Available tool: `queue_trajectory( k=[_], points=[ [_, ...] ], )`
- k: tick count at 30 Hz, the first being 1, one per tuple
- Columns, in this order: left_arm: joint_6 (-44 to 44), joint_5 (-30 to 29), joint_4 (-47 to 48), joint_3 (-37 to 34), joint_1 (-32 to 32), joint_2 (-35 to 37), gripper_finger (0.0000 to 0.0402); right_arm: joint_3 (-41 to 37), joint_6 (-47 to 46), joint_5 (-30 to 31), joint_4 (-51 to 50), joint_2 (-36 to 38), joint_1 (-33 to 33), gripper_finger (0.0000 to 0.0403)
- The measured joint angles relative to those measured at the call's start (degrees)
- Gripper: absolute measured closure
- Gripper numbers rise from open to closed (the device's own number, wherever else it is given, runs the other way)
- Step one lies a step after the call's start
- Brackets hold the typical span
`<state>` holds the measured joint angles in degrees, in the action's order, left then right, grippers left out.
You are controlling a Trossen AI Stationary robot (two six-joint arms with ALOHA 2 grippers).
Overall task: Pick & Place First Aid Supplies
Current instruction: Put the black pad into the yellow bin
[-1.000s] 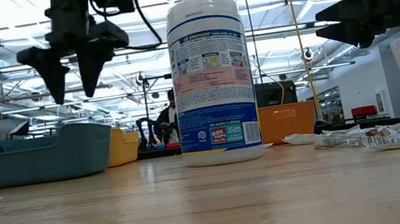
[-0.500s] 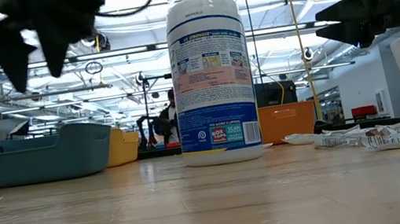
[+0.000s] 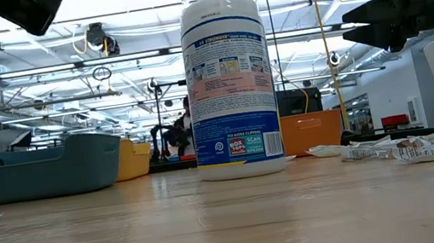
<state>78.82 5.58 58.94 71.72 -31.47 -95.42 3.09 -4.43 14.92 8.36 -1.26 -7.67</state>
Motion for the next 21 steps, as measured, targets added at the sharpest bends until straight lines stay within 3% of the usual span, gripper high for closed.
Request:
queue_trajectory(
  k=[7, 21],
  points=[
    [-8.6, -0.6, -6.0, 0.0, -0.1, -5.8, 0.0129, 0.0, 0.0, 0.0, 0.0, 0.0, 0.0, 0.0079],
    [-13.6, 1.4, -6.6, -1.7, 0.0, -14.2, 0.0164, 0.0, 0.0, 0.0, 0.0, 0.0, 0.0, 0.0080]
  ],
)
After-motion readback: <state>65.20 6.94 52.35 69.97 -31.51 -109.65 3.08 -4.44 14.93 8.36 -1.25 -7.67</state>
